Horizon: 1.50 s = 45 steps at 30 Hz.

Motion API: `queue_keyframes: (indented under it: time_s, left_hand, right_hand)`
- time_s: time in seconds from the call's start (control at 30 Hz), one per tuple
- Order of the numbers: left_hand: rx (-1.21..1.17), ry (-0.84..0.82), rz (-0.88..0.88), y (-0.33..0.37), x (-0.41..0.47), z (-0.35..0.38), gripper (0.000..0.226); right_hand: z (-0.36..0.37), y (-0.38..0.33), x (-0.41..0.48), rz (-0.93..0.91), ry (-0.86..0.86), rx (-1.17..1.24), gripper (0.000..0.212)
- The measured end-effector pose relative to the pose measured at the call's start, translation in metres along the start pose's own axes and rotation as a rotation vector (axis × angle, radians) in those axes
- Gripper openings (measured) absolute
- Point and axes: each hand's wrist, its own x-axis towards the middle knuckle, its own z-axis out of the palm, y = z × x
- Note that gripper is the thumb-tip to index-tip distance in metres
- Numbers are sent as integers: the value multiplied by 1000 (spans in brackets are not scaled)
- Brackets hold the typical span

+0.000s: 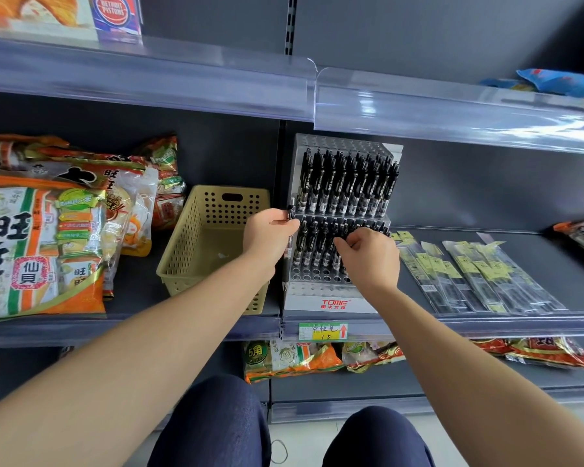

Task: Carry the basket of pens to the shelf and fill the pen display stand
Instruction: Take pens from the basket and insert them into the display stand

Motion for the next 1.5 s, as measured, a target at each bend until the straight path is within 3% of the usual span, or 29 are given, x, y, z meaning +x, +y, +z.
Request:
queue_keyframes:
  time_s: [0.23,0.57,0.67,0.73,0.87,1.13,1.27,1.5]
  left_hand:
    - [-15,-5,-5,-1,2,0,22]
    - [-47,-84,-25,3,-3,2,29]
    - [-42,-112,-28,6,-6,4,28]
    - [-35,-129,-34,8,-8,6,29]
    - [-60,-159,-31,11,-10,9,34]
    - [-156,-208,-15,22,-19,12,22]
    - [12,-138,26,12,-14,9,18]
    - [599,-82,192,-1,-4,-3,16]
  right_hand:
    - [5,3,-2,61,-1,-47,37]
    - [0,4,-4,29,-24,-42,38]
    - [-5,0,-10,-57,-20,25,29]
    - [-8,-7,-14,-168,-50,138,12]
    - [-11,-24,-15,-295,-140,335,12]
    - [-17,-27,-5,-168,-51,447,11]
    - [-21,-21,0,-54,-1,441,17]
    - [-16,-18,-4,-67,71,366,16]
